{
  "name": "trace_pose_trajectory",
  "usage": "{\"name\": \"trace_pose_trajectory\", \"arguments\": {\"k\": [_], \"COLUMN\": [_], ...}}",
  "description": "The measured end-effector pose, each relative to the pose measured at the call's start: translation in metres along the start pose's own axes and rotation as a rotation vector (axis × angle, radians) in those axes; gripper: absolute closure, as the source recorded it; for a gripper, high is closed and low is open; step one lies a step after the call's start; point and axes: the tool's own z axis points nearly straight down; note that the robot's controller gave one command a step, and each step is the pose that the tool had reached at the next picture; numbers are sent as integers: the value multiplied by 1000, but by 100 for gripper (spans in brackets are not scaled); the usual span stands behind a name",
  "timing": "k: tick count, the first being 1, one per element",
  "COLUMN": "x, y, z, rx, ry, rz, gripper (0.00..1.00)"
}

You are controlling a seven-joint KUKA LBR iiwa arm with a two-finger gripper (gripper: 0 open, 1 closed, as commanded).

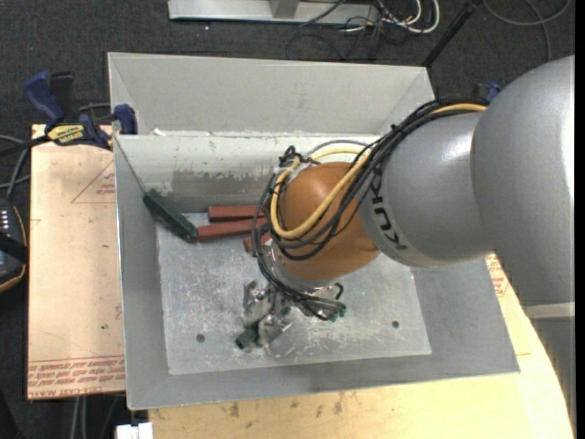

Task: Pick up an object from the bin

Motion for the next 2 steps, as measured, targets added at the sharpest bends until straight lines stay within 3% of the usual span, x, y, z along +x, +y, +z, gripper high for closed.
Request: {"name": "trace_pose_trajectory", "arguments": {"k": [1, 2], "x": [0, -3], "y": [0, -12], "z": [0, -163], "rx": [0, 4], "ry": [0, 11], "rz": [0, 30], "gripper": [100, 100]}}
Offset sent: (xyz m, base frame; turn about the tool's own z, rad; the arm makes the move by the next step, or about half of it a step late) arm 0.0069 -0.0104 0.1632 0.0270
